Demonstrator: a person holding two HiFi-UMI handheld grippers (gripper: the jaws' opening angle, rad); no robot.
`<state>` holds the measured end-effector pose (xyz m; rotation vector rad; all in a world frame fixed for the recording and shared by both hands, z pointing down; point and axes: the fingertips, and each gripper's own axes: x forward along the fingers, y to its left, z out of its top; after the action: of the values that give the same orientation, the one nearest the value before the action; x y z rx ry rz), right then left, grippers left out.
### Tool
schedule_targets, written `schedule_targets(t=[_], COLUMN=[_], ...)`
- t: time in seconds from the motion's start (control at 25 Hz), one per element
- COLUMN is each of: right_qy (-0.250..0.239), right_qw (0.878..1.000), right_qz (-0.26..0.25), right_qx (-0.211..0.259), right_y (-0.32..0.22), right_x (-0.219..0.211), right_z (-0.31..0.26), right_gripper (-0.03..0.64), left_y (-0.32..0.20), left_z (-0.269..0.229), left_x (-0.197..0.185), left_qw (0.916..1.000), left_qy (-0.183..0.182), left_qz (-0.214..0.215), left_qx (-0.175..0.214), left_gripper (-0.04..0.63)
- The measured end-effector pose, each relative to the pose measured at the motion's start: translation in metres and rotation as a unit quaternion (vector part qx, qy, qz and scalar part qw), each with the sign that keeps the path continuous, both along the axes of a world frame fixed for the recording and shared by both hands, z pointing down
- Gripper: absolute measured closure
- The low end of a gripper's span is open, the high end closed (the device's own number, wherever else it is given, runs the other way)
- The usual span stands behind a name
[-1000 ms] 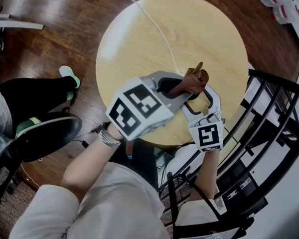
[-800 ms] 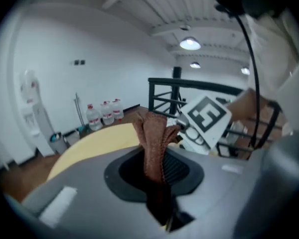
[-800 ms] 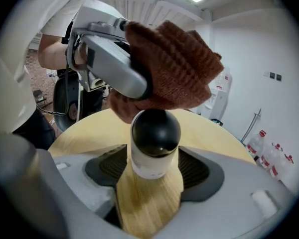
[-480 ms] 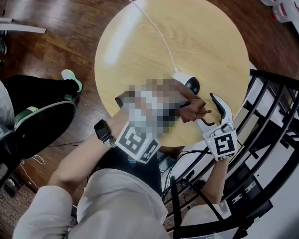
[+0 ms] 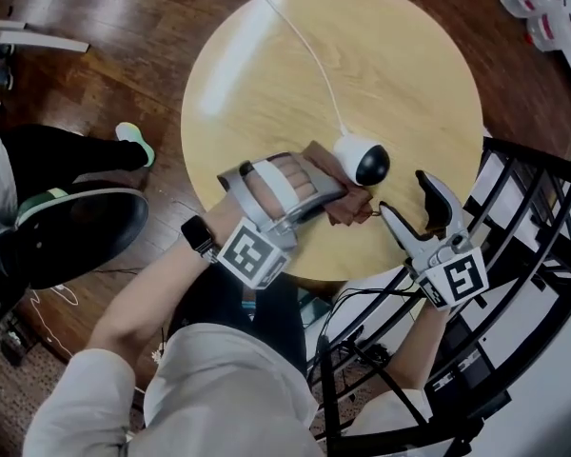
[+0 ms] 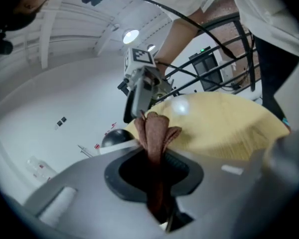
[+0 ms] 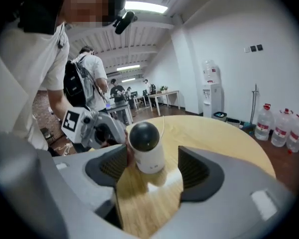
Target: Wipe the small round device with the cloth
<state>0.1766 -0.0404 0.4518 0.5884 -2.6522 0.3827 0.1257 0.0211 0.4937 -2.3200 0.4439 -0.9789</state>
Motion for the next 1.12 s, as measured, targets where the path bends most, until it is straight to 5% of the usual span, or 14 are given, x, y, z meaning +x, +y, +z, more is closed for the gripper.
schedule_targets(t=[0.16,0.24,0.48,0.64,0.72,0.84,0.92,0.96,1.12], right_qy=[-0.069,-0.066,0.046,0.159,0.199,0.227,0.232,0.23,0.235], right_qw=[0.998,0.998,0.985,0.948,0.93,0.919,0.925,0.931,0.95], right_qz=[-0.001,-0.021,-0.168,-0.274,-0.308,-0.323,-0.302,-0.281,-0.194], right_qx=[-0.014,-0.013,-0.001,0.011,0.023,0.017,-0.006,-0.022,-0.064], right_y=[-0.011,-0.014,-0.007,-0.005,-0.002,-0.002,-0.008,-0.013,-0.026], right_x=[-0.011,-0.019,-0.058,-0.069,-0.07,-0.067,-0.07,-0.072,-0.074], right_z=[-0.029,-0.034,-0.023,0.003,0.016,0.023,0.024,0.025,0.028], right_gripper=[0.296,0.296,0.296,0.295,0.295,0.293,0.292,0.293,0.293], left_y=[-0.002,-0.003,0.004,0.004,0.01,0.014,0.005,-0.002,-0.029], left_z=[0.02,0.023,0.008,-0.012,-0.011,-0.009,-0.011,-0.013,-0.024], left_x=[-0.005,-0.003,-0.028,-0.068,-0.076,-0.076,-0.083,-0.089,-0.112], left_qw=[0.9994,0.9986,0.9933,0.9737,0.9641,0.9519,0.9344,0.9192,0.8248], left_qy=[-0.02,-0.021,0.01,0.077,0.093,0.114,0.144,0.169,0.316], left_qz=[-0.006,-0.01,-0.062,-0.171,-0.195,-0.214,-0.254,-0.284,-0.38], left_qx=[-0.029,-0.047,-0.097,-0.129,-0.154,-0.187,-0.204,-0.214,-0.275], left_gripper=[0.528,0.528,0.526,0.526,0.526,0.525,0.525,0.525,0.525])
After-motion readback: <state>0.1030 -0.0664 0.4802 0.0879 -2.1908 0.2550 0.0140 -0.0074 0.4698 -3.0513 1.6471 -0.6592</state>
